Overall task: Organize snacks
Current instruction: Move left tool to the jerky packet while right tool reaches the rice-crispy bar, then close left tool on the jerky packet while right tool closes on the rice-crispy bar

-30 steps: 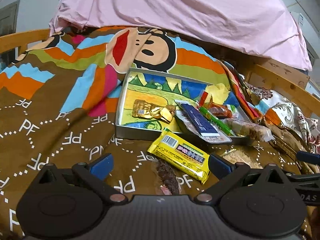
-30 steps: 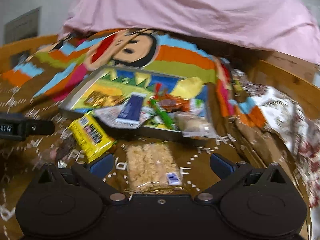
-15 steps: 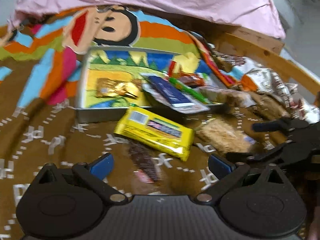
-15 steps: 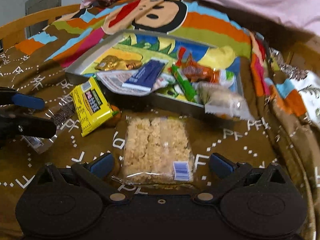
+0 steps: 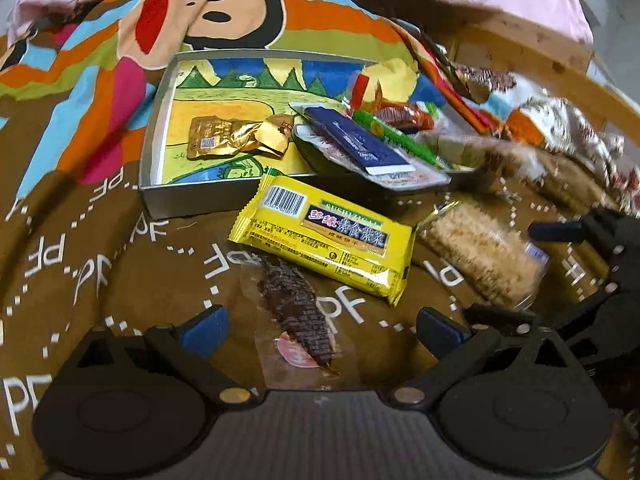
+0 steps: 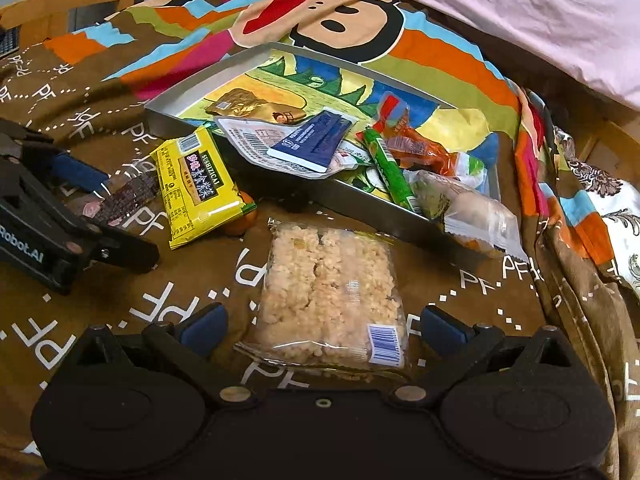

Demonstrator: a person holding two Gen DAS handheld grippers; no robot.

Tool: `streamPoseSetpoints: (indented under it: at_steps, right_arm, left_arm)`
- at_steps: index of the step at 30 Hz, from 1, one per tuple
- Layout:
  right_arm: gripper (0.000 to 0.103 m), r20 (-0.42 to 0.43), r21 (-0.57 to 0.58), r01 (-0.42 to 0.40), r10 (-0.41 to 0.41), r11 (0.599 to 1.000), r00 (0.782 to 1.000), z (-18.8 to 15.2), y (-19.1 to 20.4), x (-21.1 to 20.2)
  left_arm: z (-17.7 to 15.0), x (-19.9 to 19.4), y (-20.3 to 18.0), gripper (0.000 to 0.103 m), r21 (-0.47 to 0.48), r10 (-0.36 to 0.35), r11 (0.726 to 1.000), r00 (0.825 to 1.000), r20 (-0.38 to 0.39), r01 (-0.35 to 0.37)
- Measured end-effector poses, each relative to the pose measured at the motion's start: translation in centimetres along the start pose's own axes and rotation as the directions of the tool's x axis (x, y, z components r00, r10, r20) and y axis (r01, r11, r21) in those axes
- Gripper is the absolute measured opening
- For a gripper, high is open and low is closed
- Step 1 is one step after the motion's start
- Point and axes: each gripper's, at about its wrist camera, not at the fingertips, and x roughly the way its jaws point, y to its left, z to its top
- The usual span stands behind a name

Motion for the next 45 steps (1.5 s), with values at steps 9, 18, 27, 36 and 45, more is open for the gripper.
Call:
streamPoseSetpoints:
  at_steps: [9,18,27,36,45]
  right_arm:
    - [0.097,-0.002,0.059,-0.025,0.025,0.998,1.000,-0.1,-0.2,0.4]
    - [0.081,-0.012,0.148,-0.054,0.057,0.987,0.998,0.1,-0.7,0.1]
    - [0.080,-0.033,0.142,-0.107,0.113,0.984,0.993,-0.1,0.7,-1.6]
    - [0.080,-0.046,0.124,-0.146,0.152,0.981,0.987,-0.5,1.9,-3.0]
    - [0.090,-0.040,0.054,-0.109,0.111,0.993,0.993,-0.6,2.7,-1.8]
  left_arm:
    - [-0.1,-0.2,0.5,0.081,-0.019,0.050,0.999,0.999,0.008,-0.049]
    - [-0.2,-0.9,0.6,0.055,-0.022,0.095,0.995,0.995,0.008,-0.095]
    - [-0.9,-2.9,0.7,0.047,-0.068,0.101,0.992,0.995,-0.012,-0.102]
    - [-2.9,-4.8,0.4,0.049,-0.096,0.104,0.990,0.994,-0.037,-0.107]
    - [-2.1,-3.1,-1.4,0.077,0.032,0.133,0.991,0.991,-0.029,-0.132]
